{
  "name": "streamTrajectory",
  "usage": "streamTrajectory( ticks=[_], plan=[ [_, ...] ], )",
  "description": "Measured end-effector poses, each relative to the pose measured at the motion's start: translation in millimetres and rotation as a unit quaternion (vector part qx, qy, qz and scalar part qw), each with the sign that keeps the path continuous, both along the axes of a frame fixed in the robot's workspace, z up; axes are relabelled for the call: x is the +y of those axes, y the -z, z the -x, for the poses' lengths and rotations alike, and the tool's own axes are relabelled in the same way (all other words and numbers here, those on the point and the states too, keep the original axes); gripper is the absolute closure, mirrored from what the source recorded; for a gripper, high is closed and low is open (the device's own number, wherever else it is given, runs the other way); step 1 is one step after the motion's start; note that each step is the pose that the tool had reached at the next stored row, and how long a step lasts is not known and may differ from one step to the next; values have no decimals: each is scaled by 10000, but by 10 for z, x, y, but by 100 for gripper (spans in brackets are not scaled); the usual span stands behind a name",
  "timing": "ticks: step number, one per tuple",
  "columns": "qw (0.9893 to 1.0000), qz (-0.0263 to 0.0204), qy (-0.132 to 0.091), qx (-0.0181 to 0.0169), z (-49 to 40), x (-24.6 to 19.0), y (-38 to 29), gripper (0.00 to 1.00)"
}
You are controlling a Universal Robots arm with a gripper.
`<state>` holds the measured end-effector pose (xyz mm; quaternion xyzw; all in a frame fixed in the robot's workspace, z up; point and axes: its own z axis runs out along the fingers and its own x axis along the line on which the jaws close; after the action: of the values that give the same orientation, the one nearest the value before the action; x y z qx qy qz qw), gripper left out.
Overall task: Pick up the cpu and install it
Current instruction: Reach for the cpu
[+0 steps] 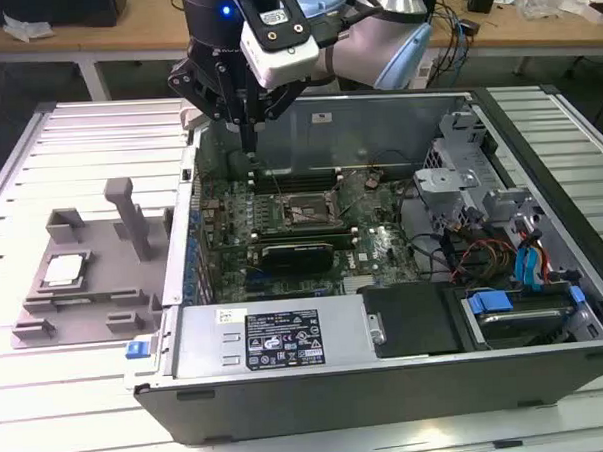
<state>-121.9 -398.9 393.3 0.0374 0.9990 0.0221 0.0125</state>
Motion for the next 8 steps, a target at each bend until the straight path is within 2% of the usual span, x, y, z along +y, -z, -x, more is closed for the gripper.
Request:
streamTrajectory(
  ticks=[8],
  plan=[
    [10000,0,0,0,0,0,0,89]
  ],
)
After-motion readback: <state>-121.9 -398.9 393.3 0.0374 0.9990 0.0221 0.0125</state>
